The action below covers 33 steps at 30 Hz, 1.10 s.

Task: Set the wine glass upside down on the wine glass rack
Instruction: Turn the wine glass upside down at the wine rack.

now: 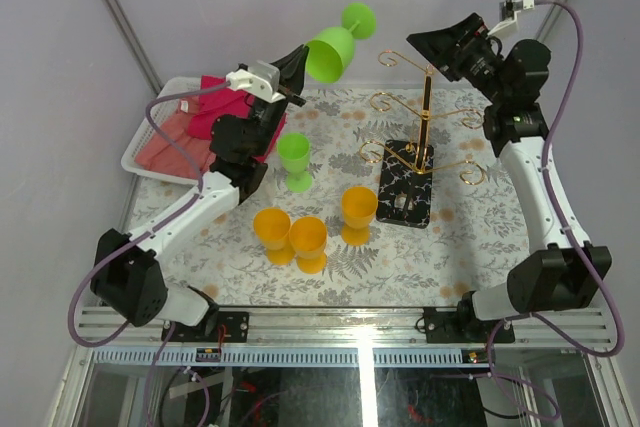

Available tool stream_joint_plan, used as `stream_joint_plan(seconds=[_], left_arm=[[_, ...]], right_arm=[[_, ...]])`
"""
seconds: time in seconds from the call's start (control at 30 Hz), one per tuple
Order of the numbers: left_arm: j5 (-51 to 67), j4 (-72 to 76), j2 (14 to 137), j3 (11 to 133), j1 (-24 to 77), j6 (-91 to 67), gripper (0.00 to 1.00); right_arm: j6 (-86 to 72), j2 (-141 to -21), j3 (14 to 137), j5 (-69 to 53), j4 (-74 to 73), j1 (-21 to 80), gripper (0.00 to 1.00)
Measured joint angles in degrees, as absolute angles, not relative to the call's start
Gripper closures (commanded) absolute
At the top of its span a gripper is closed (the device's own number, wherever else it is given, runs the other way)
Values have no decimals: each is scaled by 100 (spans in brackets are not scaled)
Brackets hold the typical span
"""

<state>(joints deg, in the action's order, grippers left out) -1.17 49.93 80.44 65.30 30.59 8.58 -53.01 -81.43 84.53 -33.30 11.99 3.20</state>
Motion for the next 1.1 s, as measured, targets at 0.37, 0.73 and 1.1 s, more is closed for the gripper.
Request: stream_joint_plan(seconds=[0.37, 0.73, 1.1], left_arm=[[-716, 6989, 8737, 6420, 3610, 1398, 100], [-1118, 7874, 9448, 6440, 4045, 2086, 100], [-1485, 8355, 9701, 6632, 4272, 2602, 100]], right_arm=[[-7091, -8908, 8359, -3194, 2698, 637, 12], [-7977, -9417, 8833, -3085, 3395, 1011, 23], [-8051, -9574, 9113, -3055, 3183, 1131, 29]])
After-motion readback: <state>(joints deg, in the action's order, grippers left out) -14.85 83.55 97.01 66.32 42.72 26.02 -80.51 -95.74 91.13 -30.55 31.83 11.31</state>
